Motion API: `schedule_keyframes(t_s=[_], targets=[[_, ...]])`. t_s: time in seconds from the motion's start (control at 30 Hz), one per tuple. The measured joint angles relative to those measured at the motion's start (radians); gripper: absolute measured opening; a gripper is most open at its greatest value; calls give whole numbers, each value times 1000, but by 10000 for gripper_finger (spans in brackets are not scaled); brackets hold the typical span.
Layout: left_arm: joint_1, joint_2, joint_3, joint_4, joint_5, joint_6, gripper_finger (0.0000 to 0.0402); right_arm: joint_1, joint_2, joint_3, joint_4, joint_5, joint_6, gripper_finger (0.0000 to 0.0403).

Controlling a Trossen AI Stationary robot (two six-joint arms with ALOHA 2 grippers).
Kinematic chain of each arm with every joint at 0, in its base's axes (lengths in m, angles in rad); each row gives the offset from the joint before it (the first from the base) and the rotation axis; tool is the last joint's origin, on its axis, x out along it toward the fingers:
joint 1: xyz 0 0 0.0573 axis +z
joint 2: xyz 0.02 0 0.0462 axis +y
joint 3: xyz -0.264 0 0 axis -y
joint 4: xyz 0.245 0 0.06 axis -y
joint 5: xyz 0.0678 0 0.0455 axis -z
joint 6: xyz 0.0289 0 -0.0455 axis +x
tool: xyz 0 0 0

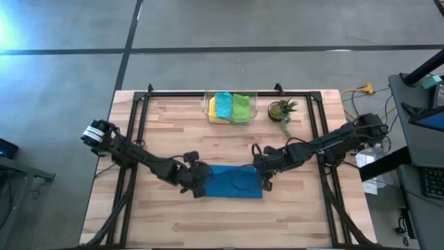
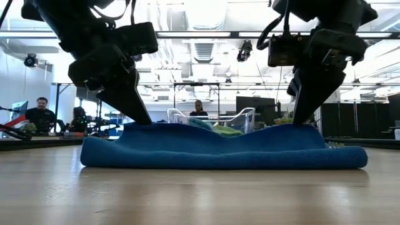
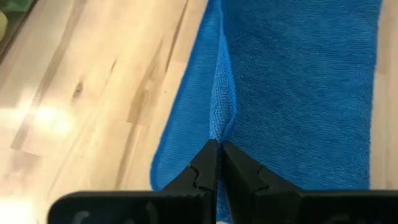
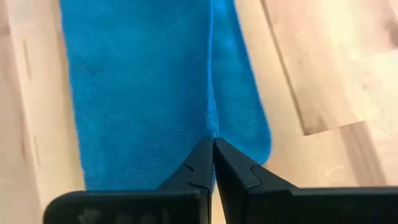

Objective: Fold microfiber towels
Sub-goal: Fold the dark blue microfiber towel

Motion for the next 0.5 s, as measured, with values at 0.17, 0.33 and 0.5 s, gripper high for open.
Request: schedule_keyframes(t_s=[0.17, 0.33, 0.5], targets=[[22, 0, -8, 2, 0, 1, 0, -35, 0, -5, -2, 0, -4, 8], [38, 0, -27, 0, 5, -1, 25, -72, 0, -20, -4, -48, -8, 16], [47, 0, -34, -10, 6, -7, 93, -97, 0, -26, -37, -46, -3, 55]])
